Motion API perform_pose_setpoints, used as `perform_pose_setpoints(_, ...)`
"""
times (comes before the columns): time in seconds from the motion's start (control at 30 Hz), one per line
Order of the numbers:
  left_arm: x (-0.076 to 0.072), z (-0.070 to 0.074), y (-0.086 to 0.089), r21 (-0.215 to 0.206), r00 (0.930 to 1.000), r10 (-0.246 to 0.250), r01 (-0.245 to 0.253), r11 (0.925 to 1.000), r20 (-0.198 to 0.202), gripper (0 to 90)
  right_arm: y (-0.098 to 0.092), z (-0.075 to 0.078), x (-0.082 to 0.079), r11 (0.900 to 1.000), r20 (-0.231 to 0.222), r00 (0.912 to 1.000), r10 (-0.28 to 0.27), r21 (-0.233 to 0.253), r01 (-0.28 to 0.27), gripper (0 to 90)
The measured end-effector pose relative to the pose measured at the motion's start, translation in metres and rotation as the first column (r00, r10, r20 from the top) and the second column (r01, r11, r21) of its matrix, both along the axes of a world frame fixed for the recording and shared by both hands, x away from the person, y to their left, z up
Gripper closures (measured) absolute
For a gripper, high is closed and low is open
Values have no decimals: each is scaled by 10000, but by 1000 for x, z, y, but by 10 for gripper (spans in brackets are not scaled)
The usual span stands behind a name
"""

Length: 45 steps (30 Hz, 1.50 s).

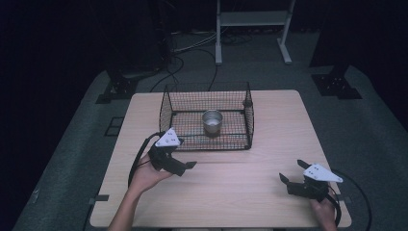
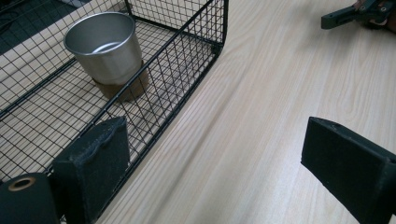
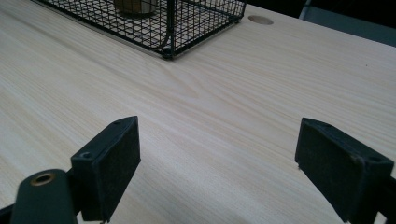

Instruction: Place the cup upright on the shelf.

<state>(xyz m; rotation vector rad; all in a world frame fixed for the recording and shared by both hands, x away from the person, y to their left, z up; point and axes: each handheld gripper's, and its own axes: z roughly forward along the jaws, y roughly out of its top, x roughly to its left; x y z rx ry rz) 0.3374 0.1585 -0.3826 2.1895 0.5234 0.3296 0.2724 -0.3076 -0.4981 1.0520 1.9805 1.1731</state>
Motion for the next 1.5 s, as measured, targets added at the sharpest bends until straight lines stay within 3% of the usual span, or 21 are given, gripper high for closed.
perform_pose_setpoints(0.33,-8,-7,8,-59,9998,169,-169,9998,98,71,0,0,0,10000,-6,10000,-4,-13,4,134)
perform_pose_setpoints(0.67,-16,-18,24,-473,9988,486,-490,9977,-82,71,0,0,0,10000,-24,10000,-9,-26,9,134)
perform_pose_setpoints(1.1,-29,-32,31,-541,9976,689,-692,9961,-69,71,0,0,0,10000,-10,10000,1,-68,-1,134)
perform_pose_setpoints(1.5,-54,-52,41,-1291,9955,933,-904,9875,172,71,0,0,0,10000,-7,10000,-22,-31,22,134)
